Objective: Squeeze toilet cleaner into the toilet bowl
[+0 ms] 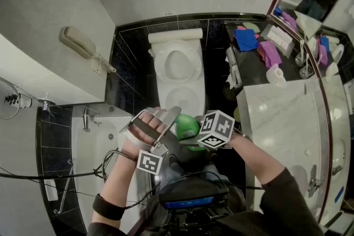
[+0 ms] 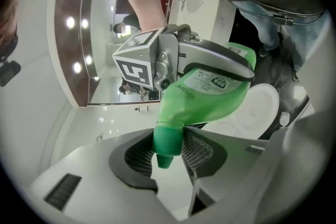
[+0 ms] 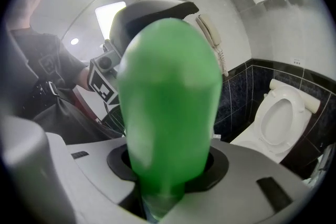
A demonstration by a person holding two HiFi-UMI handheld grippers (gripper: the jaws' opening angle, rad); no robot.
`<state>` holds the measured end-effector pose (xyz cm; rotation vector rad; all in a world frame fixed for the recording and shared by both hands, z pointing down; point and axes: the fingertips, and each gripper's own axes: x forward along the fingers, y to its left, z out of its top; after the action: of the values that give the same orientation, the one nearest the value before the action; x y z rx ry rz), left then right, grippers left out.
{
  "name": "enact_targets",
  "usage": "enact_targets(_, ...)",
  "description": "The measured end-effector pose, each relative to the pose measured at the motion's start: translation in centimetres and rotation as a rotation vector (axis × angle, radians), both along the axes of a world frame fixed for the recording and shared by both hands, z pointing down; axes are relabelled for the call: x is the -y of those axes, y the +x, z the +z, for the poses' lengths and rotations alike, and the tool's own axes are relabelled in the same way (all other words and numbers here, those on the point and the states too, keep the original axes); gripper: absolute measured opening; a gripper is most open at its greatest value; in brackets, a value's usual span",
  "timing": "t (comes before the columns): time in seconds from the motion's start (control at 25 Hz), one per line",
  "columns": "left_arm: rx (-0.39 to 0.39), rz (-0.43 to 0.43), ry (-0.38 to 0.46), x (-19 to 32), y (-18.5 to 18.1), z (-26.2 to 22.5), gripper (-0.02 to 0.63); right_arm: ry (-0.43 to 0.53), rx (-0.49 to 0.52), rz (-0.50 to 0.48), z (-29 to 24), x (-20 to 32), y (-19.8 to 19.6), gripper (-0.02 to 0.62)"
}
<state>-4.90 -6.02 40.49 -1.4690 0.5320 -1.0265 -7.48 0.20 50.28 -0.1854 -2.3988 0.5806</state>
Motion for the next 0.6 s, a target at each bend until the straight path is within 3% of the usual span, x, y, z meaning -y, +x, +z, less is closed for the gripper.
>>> enact_targets(0.28, -0.016, -0.097, -0.323, -0.4, -0.4, 2.8, 0.15, 0.273, -0.184, 0.032, 2.5, 2.6, 1.4, 0.183)
enact_targets(0.48, -0.014, -0.177, -0.501, -0.4, -0.5, 3.8, 0.149, 0.458, -0.254, 0.082, 3.7, 4.5, 2.1, 0.183)
enact_targets(0.6, 0.044, -0.224, -0.57, -0.4, -1.4, 5.1, 0.149, 0.585, -0.293, 0.1, 4.2, 5.7, 2.7, 0.183)
